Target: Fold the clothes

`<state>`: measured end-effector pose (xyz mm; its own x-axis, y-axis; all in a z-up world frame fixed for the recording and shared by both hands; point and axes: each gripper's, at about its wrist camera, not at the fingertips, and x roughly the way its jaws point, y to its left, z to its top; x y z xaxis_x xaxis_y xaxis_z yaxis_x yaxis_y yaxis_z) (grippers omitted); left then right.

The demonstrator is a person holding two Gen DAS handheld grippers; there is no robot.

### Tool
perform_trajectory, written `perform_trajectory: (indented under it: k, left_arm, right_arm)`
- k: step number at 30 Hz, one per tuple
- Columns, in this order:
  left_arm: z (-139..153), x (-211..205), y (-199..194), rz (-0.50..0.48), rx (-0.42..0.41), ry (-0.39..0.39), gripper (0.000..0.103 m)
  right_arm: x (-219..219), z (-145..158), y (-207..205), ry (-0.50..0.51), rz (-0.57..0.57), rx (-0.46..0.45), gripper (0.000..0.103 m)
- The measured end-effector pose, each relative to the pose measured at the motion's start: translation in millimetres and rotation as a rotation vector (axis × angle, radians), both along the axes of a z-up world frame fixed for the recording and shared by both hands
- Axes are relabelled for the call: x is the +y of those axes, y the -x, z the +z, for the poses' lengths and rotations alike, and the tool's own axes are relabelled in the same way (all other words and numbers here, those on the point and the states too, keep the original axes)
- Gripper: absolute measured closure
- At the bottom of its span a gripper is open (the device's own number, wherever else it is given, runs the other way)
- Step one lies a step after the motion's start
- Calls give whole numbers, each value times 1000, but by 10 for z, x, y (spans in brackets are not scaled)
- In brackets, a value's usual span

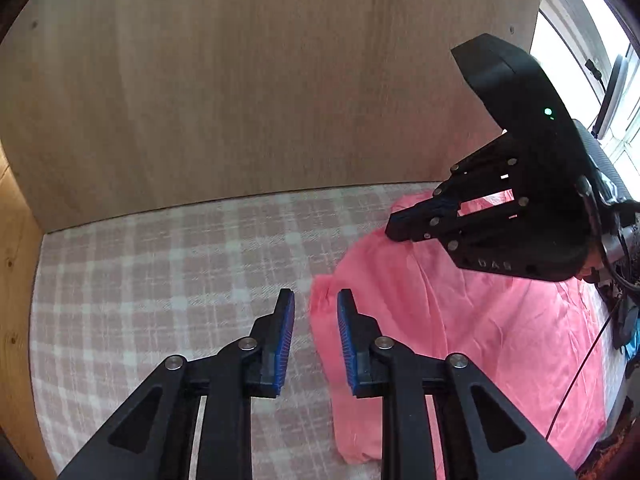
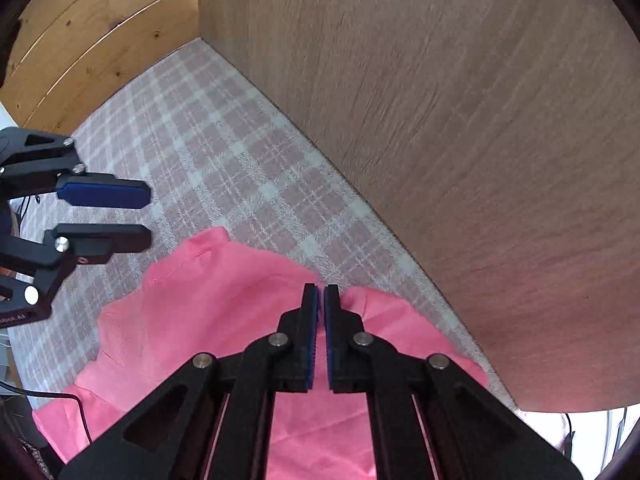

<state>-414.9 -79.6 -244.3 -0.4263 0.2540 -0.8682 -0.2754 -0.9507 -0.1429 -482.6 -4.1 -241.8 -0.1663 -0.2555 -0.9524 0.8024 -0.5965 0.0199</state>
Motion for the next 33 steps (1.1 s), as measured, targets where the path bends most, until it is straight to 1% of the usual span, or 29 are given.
perform_trajectory:
  k: [1,2,3,4,5,7,9,12,13,14,16,17,18,19,20,21,22,24,25,27,28,30,32,33]
  left_arm:
    - [-71,96,70,-35,-11,31,79]
    - [-140,169,111,-62,-25,64,79]
    - [-224,240,147,-87,-44,84,80]
    - [-310,301,178,-102,-62,90,94]
    - [-340,316,177,-104,-63,82,99]
    - [-288,279,139,-104,-54,24,100]
    - [-184,184,63,-63,-28,-5,101]
    - [115,-19,-227,-4,41,-122,101]
    - [190,-41,-360,-6,58,-140,101]
    - [217,-31,-483,-25,50,-152,100]
    - [198,3,-705,-49,8,-154,101]
    - [150,28,-805,-60,-16,-141,100]
    - [98,43,-901,-66,-39,-124,100]
    - [52,40,-995,-63,-56,-107,100]
    - [18,29,-1072,-60,-64,-92,100]
    - [-14,11,-1132,-54,-71,-79,100]
    - [-43,-25,-1149,-40,-75,-69,100]
    - [-92,-96,-1176,-13,-81,-53,99]
    - [-93,-128,-1168,1,-82,-54,97]
    - [-92,-186,-1157,25,-83,-56,95]
    - [-81,-200,-1163,28,-82,-61,93]
    - [-75,-205,-1155,19,-82,-65,89]
    - [-75,-148,-1130,-5,-80,-46,88]
    - [-128,-96,-1074,-15,-77,-31,88]
  right_arm:
    - [24,-2,9,3,-3,-5,93]
    - [49,-5,19,6,-5,-9,82]
    - [73,-7,28,9,-8,-14,69]
    - [94,-13,37,12,-10,-18,65]
    - [103,-33,40,16,-10,-23,65]
    - [120,-70,41,24,-8,-30,67]
    - [137,-49,0,27,9,-3,100]
    - [265,156,-109,121,26,-3,100]
    - [332,223,-151,143,24,-14,100]
    - [379,274,-192,153,22,-19,100]
    - [319,233,-263,62,17,32,100]
    - [283,189,-312,-31,30,90,99]
    - [244,131,-353,-119,47,126,94]
    - [211,38,-359,-178,67,80,89]
    - [249,12,-362,-197,64,57,86]
    - [285,-1,-363,-211,60,41,86]
    - [305,48,-355,-196,50,50,86]
    - [257,181,-343,-109,51,25,86]
    - [233,248,-336,-66,52,12,86]
    - [174,370,-332,16,61,-13,82]
    - [94,371,-366,28,96,-19,81]
    - [-77,308,-427,10,161,-14,75]
    - [-223,187,-451,-19,198,-32,74]
    - [-277,135,-462,-32,212,-38,74]
